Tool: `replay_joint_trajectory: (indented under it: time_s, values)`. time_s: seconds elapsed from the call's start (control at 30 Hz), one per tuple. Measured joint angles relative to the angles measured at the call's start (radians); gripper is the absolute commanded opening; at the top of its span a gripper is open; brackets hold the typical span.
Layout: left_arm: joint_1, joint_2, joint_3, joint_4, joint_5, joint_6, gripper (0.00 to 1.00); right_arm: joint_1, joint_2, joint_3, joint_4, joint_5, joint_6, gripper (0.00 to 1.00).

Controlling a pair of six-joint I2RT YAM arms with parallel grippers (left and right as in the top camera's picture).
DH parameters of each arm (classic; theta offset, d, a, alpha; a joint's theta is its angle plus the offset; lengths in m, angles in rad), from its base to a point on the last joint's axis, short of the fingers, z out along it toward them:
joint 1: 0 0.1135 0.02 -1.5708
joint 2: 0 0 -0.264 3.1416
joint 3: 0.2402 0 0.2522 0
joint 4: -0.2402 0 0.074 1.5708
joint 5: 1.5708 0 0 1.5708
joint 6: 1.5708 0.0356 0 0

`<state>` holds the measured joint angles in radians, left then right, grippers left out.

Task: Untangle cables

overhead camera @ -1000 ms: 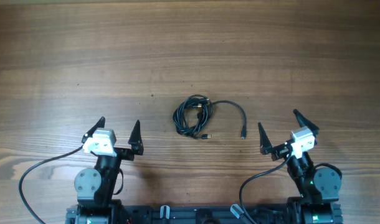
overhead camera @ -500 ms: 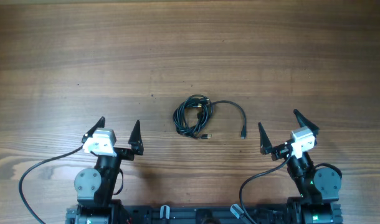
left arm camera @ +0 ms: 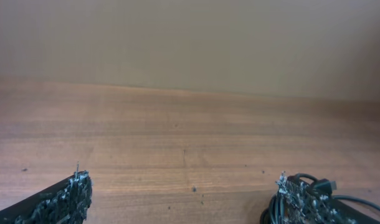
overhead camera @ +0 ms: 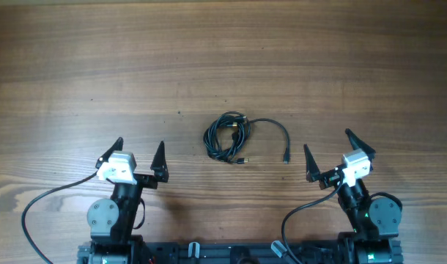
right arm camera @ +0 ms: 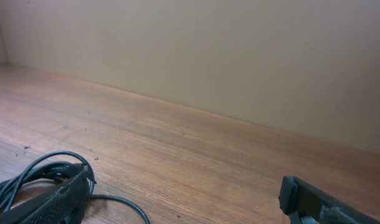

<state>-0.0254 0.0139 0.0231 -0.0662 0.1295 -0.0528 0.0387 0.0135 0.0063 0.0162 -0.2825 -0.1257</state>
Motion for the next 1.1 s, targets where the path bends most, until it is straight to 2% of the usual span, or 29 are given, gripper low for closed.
replay_joint_trajectory:
  time_s: [0.23,0.5,0.7,0.87,0.97,1.1]
  values:
    - [0.0,0.0,0.0,0.002,0.0,-0.005,1.0,0.0,0.009,0.002,-0.029,-0.001,0.035,1.0]
    - [0.0,0.0,0.066,-0.054,0.0,-0.005,1.0,0.0,0.151,0.098,-0.042,-0.039,0.054,1.0]
    - [0.0,0.0,0.171,-0.212,0.0,-0.005,1.0,0.0,0.381,0.282,-0.066,-0.116,0.067,1.0]
    - [0.0,0.03,0.266,-0.328,0.0,-0.005,1.0,0.0,0.607,0.5,-0.208,-0.196,0.087,1.0]
    - [0.0,0.123,0.336,-0.371,0.0,-0.005,1.0,0.0,0.687,0.584,-0.262,-0.231,0.094,1.0]
    - [0.0,0.347,0.476,-0.446,0.007,-0.005,1.0,0.0,0.847,0.789,-0.463,-0.288,0.099,1.0]
